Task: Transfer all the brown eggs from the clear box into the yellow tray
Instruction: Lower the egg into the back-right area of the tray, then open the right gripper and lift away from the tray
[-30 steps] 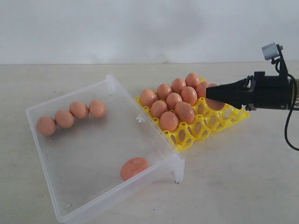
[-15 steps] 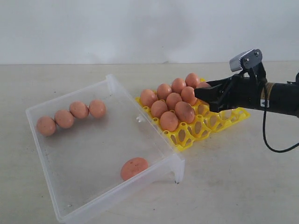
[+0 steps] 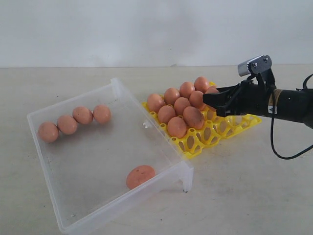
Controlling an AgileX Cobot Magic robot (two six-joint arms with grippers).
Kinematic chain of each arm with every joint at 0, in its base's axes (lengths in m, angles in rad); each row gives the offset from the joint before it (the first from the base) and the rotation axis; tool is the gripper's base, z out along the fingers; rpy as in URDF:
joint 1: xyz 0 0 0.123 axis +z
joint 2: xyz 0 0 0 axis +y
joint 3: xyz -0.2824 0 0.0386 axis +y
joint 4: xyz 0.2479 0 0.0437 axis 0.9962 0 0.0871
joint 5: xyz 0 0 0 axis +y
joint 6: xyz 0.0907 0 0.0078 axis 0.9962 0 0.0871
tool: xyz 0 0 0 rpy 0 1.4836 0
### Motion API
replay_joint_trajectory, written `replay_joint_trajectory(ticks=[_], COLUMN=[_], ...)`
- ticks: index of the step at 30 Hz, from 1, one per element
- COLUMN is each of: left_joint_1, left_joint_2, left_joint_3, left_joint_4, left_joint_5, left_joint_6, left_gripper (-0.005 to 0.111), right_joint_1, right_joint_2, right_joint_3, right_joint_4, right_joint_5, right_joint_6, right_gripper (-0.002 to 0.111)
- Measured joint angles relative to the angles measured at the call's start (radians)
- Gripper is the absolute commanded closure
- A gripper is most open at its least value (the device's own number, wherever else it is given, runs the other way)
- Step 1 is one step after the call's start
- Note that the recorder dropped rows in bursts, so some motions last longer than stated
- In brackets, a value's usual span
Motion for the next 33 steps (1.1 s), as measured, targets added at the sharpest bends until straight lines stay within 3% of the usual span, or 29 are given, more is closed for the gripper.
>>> replay_joint_trajectory(ticks=[7,10,18,21,33], left_joint_1=[0.0,0.0,0.0,0.0,0.0], left_joint_2=[0.0,0.0,0.0,0.0,0.0], left_joint_3=[0.0,0.0,0.0,0.0,0.0], left_joint_4=[0.0,0.0,0.0,0.0,0.0], left_joint_5=[0.0,0.0,0.0,0.0,0.0], left_joint_6=[0.0,0.0,0.0,0.0,0.0], left_gripper=[0.111,0.111,0.111,0.111,0.111], right_joint_1=[0.0,0.0,0.0,0.0,0.0], right_joint_2=[0.013,0.013,0.013,0.013,0.009], right_joint_3=[0.0,0.0,0.0,0.0,0.0], right_joint_4=[-0.064,-0.065,-0.067,-0.061,-0.027], right_joint_5=[-0.006,-0.016,-0.033,-0.035,-0.063], right_joint_6=[0.022,0.026,0.026,0.026,0.053], right_gripper=[0.108,0.102,0.052,0.042,0.041])
